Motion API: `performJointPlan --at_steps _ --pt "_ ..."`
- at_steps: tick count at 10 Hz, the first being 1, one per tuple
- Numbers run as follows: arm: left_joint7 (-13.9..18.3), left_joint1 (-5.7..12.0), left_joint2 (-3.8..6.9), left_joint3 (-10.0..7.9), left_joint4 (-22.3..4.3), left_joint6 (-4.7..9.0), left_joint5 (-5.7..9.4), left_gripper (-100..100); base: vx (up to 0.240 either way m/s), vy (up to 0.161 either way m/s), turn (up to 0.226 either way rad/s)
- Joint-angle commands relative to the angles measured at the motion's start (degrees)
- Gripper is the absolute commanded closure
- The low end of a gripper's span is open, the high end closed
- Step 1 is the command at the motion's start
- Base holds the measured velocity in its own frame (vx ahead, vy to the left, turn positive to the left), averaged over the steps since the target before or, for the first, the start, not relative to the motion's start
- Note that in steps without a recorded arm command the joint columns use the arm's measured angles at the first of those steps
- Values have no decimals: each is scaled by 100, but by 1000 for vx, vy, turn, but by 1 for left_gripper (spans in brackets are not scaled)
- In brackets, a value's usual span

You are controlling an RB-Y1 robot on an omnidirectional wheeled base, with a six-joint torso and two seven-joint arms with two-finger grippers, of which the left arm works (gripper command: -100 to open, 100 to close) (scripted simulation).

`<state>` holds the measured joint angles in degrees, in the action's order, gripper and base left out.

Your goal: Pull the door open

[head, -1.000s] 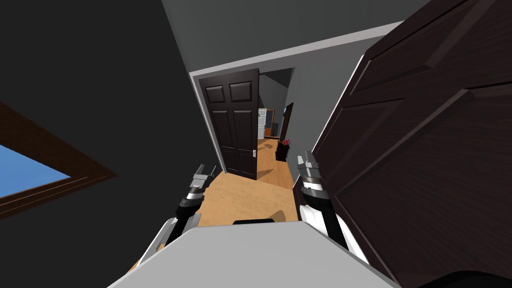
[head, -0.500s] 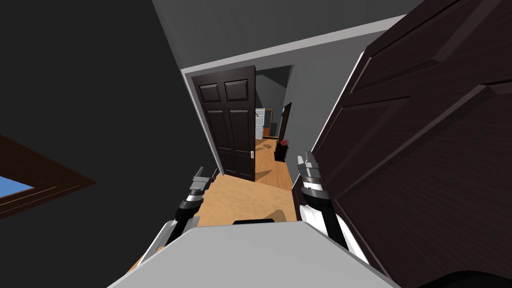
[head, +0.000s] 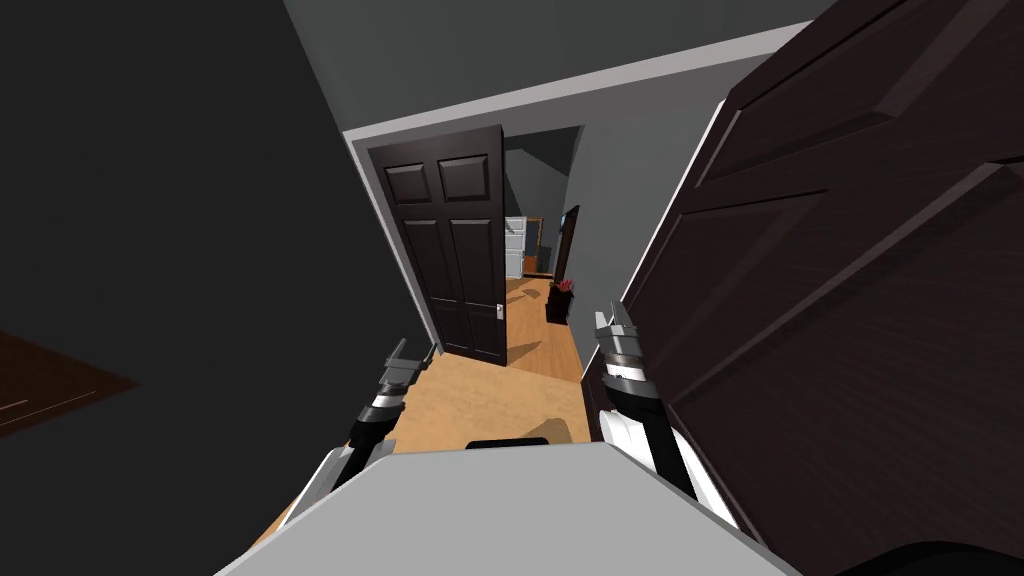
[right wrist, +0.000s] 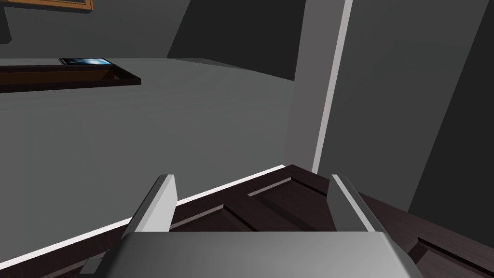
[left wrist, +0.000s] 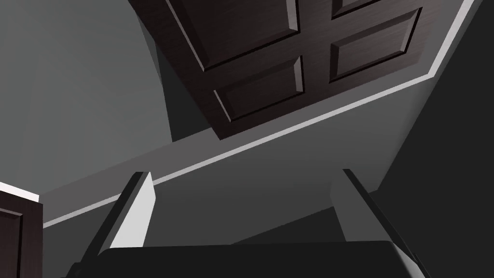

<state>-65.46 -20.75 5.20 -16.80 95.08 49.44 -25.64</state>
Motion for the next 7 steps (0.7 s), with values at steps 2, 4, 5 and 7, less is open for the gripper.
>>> performJointPlan --at_steps 2,4,5,7 --pt "-396 49 6 -96 -230 77 -127 -100 76 -46 -31" --pt "-612 72 7 -157 -373 129 -203 -100 88 -47 -42" --pt "-828 94 8 -217 -517 181 -279 -100 60 -48 -42" --pt "-1044 116 9 -278 -660 233 -356 -100 66 -46 -42"
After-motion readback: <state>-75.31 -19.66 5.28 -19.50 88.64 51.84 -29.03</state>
